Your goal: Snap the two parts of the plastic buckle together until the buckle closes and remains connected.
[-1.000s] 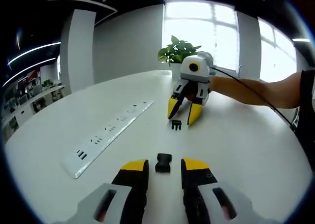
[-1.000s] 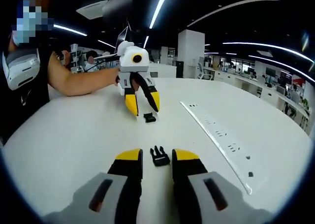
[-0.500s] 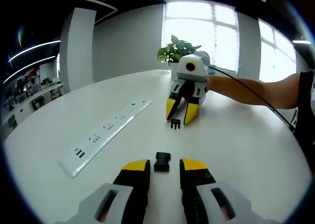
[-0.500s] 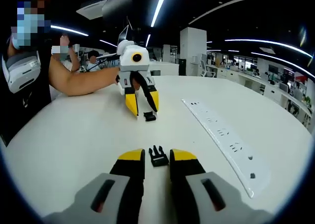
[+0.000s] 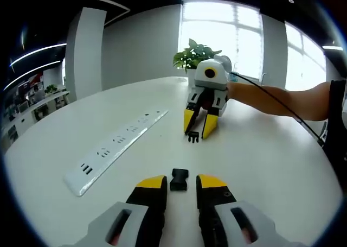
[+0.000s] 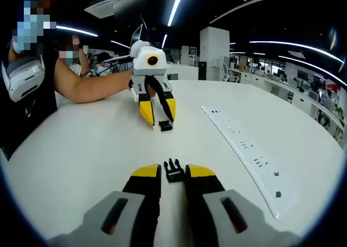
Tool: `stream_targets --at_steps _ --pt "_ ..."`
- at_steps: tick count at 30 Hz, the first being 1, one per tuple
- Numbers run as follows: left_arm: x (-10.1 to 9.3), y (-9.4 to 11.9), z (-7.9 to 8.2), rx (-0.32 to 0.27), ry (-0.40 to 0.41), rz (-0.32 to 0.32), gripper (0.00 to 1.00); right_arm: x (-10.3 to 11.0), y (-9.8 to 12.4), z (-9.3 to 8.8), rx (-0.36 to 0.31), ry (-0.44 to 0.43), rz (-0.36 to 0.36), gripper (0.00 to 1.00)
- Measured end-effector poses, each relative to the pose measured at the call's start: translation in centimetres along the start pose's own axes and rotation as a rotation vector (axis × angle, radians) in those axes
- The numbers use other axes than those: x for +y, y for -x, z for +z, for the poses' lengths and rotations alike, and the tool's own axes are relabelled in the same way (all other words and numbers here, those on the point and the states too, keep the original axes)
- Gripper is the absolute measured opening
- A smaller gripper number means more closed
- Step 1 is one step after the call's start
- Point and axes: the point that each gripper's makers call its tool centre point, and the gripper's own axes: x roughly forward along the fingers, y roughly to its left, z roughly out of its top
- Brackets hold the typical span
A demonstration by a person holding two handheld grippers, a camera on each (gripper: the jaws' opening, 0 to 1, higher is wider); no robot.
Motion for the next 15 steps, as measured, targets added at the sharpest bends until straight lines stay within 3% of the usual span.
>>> stream_targets --at_steps 15 --pt "-0.02 -0.37 -0.02 -0.013 -0.017 -0.008 0.18 0.08 -0.37 -0.08 0.002 -0.002 0.005 0.16"
